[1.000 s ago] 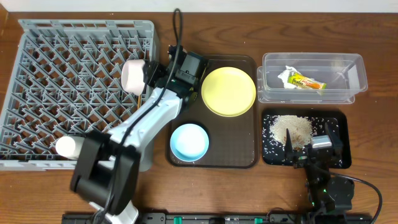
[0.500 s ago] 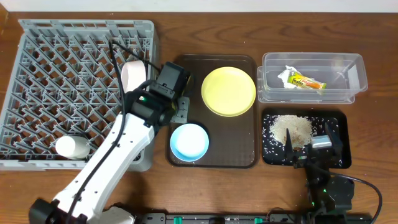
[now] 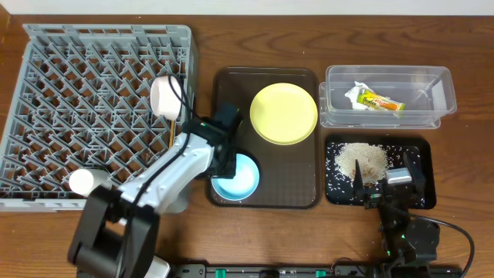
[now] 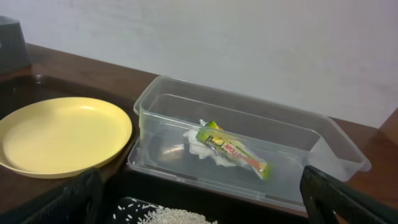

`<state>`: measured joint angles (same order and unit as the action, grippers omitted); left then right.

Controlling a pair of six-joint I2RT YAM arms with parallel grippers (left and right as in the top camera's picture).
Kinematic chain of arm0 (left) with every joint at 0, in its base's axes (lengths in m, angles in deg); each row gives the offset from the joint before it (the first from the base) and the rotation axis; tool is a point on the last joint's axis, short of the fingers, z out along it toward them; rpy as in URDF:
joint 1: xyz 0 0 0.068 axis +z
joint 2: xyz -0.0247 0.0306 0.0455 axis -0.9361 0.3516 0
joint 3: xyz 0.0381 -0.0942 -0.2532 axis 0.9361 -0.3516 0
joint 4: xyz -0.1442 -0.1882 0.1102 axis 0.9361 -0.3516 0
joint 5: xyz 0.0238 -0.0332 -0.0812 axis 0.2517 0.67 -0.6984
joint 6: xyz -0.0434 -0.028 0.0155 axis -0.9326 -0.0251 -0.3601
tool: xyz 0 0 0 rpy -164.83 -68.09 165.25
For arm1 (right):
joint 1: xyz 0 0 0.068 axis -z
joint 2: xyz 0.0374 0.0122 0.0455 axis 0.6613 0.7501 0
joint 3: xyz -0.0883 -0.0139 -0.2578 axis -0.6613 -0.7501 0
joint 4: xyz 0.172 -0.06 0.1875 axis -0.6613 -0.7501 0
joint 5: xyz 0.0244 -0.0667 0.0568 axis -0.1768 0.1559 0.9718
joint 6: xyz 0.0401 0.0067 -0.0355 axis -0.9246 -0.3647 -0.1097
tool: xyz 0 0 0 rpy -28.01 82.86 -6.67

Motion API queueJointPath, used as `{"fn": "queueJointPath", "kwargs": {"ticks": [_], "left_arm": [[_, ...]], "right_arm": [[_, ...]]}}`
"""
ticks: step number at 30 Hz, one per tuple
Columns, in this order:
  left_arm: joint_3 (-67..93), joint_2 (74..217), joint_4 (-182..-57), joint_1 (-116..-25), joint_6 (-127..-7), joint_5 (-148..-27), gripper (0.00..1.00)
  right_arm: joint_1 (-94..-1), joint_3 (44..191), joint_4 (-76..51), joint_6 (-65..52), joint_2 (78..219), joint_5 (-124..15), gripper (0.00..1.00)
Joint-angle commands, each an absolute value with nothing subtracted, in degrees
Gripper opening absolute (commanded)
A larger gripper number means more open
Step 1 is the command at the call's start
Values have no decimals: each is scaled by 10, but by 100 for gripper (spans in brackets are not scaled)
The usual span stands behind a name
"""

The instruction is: Sort waste into correct bins and load items into the dishwasher

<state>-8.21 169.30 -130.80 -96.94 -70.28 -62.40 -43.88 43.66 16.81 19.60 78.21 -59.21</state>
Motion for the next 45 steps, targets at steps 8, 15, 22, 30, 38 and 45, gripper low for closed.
{"fn": "queueJointPath", "kwargs": {"ticks": [8,15,22,30,38,45], "left_arm": [[-85,1773,-1219,-968,-625,-881,36],[-84,1778,-1207,-967,-621,-936,10],[-36,1739,-1254,-953,-615,-970,8],[76,1605,-1443,-892,-651,-567,8],[96,1495,-1495,-814,-667,-193,8],[64,1530,-1486,-798,-697,-64,8]], "right_arm": [[-433,436,166,200,778,-590,99],[-433,436,166,200,778,-590,99],[-433,436,166,200,778,-590,99],[-433,436,166,200,778,-590,99],[-433,436,166,200,778,-590,99],[-433,436,166,200,778,-590,99]]}}
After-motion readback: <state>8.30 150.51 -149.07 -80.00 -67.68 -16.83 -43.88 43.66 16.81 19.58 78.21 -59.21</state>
